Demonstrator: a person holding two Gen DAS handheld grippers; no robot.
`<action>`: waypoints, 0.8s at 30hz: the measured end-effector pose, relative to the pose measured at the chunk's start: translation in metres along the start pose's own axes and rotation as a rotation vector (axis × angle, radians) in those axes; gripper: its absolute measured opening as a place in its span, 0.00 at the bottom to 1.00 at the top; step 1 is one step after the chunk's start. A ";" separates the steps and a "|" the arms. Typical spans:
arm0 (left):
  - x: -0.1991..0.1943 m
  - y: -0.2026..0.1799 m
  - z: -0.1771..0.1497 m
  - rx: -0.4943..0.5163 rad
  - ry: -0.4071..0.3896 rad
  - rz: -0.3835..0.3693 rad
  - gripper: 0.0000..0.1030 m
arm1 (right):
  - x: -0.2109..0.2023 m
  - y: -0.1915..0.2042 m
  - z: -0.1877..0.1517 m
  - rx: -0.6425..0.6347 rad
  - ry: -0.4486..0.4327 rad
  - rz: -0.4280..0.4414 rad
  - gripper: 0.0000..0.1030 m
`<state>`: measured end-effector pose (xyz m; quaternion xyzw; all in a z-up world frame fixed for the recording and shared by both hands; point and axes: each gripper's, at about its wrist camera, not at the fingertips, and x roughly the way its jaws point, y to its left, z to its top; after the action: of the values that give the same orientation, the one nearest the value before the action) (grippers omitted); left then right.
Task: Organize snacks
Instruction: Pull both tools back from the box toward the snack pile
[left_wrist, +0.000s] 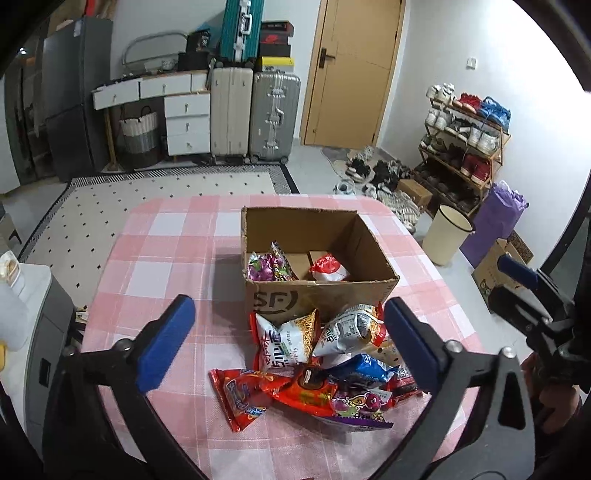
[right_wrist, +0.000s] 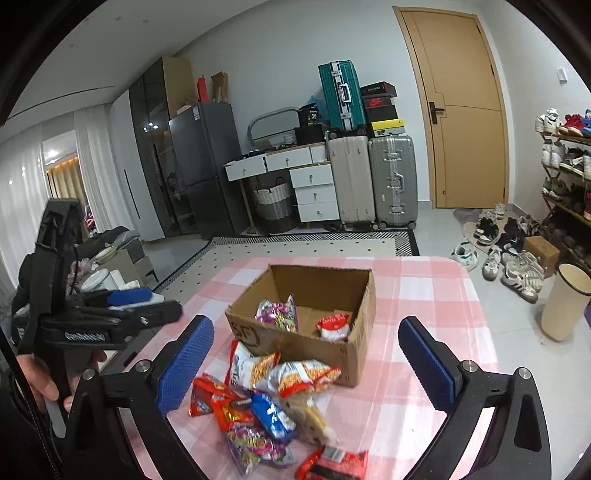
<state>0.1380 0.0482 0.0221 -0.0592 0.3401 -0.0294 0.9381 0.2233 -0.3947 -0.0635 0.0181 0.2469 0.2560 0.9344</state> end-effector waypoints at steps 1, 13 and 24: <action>-0.003 0.000 -0.001 0.001 -0.013 -0.006 0.99 | -0.003 -0.001 -0.003 0.001 0.000 -0.002 0.99; -0.031 0.007 -0.046 -0.034 -0.020 -0.019 0.99 | -0.045 -0.005 -0.045 0.025 0.016 -0.054 0.99; -0.023 0.021 -0.087 -0.078 0.022 -0.045 0.99 | -0.046 -0.005 -0.091 0.060 0.082 -0.054 0.99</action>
<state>0.0654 0.0632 -0.0324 -0.1029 0.3498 -0.0377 0.9304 0.1483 -0.4294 -0.1231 0.0289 0.2932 0.2238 0.9291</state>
